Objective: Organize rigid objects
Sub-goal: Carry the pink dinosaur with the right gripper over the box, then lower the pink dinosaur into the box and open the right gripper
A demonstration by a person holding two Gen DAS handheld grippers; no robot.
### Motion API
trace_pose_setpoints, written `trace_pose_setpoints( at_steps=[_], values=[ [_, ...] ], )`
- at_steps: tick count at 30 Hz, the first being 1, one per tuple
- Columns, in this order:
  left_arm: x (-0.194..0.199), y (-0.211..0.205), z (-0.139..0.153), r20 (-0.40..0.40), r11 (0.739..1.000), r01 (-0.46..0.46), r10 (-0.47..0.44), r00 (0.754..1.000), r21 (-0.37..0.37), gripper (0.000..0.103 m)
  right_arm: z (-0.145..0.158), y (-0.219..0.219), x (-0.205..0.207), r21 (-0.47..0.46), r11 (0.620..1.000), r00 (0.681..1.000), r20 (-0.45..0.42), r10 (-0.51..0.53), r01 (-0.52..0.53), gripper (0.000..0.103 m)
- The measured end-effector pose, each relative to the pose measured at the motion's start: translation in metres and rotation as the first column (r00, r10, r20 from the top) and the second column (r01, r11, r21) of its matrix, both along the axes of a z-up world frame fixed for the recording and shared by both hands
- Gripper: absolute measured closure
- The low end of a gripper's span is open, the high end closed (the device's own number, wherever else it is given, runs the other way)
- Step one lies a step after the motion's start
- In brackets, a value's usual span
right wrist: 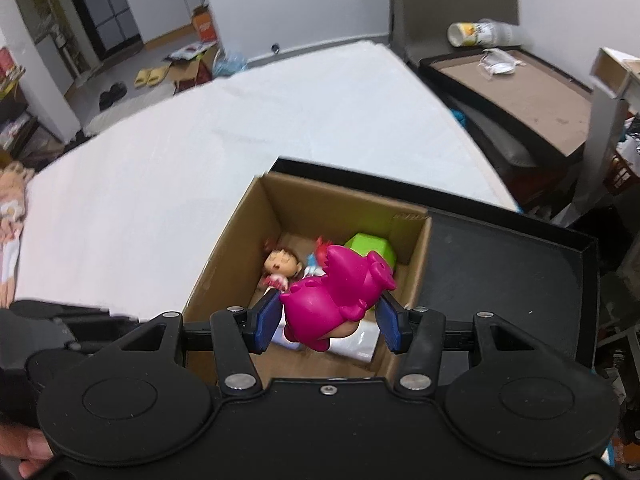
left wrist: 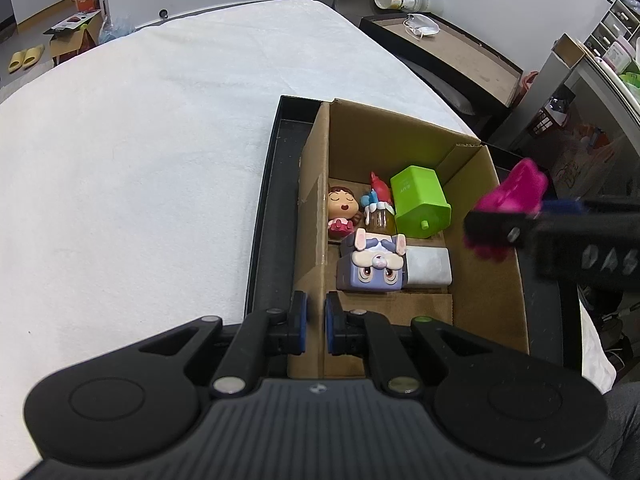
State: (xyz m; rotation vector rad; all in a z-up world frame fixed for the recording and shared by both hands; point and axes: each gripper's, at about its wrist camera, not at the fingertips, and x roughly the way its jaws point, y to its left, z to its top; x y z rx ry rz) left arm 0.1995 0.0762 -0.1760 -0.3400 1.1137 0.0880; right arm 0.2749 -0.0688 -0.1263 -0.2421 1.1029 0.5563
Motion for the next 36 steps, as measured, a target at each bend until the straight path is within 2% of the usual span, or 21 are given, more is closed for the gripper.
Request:
trace_pose_setpoints(
  at_steps=[9,19,27,36],
  values=[
    [0.0,0.001,0.0,0.0,1.0,-0.002,0.002,1.0,-0.005,0.095,-0.026,0.017,-0.008,-0.074,0.995,0.995,-0.077,0.067,-0.073,0.052],
    [0.0,0.001,0.0,0.0,1.0,-0.005,0.005,1.0,-0.01,0.094,-0.049,0.03,-0.015,-0.145,0.972,0.976,-0.14,0.168,-0.188,0.052],
    [0.0,0.002,-0.001,0.003,1.0,-0.005,0.005,1.0,-0.015,0.094,-0.064,0.039,-0.022,-0.189,0.954,0.966,-0.158,0.204,-0.232,0.052],
    [0.0,0.001,-0.001,0.003,1.0,-0.006,0.006,1.0,-0.014,0.094,-0.067,0.043,-0.022,-0.206,0.942,0.959,-0.158,0.234,-0.264,0.051]
  ],
)
